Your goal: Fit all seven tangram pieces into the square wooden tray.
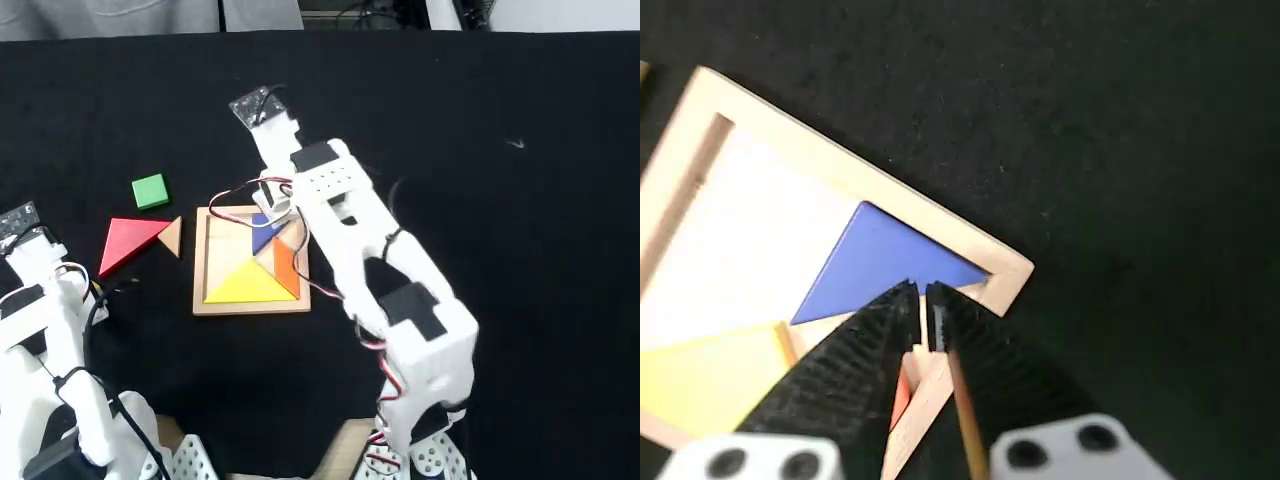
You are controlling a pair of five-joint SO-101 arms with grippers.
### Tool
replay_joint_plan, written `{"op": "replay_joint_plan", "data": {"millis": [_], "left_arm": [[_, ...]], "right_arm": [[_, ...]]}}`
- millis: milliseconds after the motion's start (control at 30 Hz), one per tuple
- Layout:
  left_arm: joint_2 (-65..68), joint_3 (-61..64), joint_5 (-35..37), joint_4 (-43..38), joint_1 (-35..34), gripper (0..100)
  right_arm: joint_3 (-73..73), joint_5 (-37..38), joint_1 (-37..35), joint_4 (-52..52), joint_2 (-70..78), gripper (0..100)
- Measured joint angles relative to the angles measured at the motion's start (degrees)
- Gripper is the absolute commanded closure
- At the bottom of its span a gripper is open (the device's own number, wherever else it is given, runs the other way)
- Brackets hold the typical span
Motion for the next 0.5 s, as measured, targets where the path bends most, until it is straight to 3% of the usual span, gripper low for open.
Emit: {"op": "replay_joint_plan", "data": {"millis": [500], "left_arm": [[0.0,0.0,0.0,0.0,0.0,89]], "right_arm": [[-6.6,1.1,1.1,0.0,8.3,98.8]]}}
